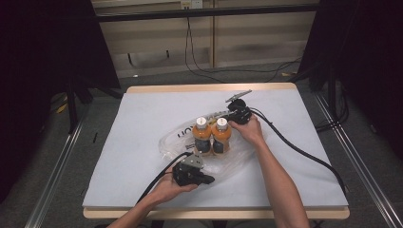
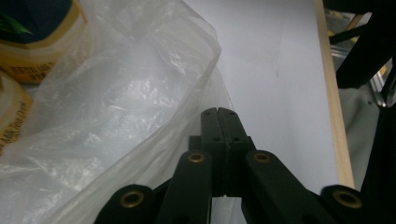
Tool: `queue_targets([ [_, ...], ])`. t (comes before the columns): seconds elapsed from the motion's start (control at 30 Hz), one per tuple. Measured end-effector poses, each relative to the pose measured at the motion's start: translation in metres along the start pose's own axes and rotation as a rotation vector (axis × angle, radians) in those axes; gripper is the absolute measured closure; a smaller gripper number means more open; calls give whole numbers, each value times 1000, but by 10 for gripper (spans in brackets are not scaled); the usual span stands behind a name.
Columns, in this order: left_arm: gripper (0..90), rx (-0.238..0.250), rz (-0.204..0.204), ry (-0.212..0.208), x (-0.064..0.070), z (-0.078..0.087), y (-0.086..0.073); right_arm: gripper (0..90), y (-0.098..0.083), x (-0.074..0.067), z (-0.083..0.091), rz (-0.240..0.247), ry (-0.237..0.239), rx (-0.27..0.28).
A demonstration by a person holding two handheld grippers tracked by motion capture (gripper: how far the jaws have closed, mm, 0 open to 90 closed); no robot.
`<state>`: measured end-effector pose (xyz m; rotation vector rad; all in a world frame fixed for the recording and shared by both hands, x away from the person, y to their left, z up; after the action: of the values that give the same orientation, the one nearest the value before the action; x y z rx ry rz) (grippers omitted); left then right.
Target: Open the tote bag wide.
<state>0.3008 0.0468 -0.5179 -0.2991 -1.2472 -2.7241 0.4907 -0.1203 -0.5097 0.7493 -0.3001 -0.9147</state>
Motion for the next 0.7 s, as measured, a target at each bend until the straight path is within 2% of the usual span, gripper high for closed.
queue_targets([
  [0.1,900,7,1,13,-2,6,1,900,1,-2,8,17,12,9],
  [0.13,900,34,8,8,-2,7,2,900,1,-2,10,17,20,20],
  [0.2,900,47,9,27,-3,12,4,900,1,-3,16,11,34,39],
  [0.23,900,77,21,23,-3,14,6,900,0,-3,19,9,41,48],
  [0.27,895,88,21,38,-4,16,7,900,0,-4,22,11,40,52],
  [0.33,888,114,26,37,-4,22,9,900,-1,-6,28,23,45,65],
  [0.43,871,148,33,63,-7,31,12,900,-4,-10,38,31,48,96],
  [0.53,810,185,40,109,-9,40,13,900,-8,-13,50,28,63,135],
  [0.6,792,190,33,156,-11,45,14,900,-11,-14,58,38,58,159],
  [0.7,722,222,30,197,-13,51,16,832,-15,-18,70,45,70,186],
])
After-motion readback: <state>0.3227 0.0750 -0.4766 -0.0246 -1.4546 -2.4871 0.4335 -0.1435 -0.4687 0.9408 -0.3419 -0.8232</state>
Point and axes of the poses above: each handheld gripper's, and its own axes: z roughly backward along the jaws, y roughly out of its top, x roughly to its right, the point moved 6 cm from there along -z, roughly forward along the jaws, and after that the axes turned 5 degrees about -y, right-handed, at the moved point
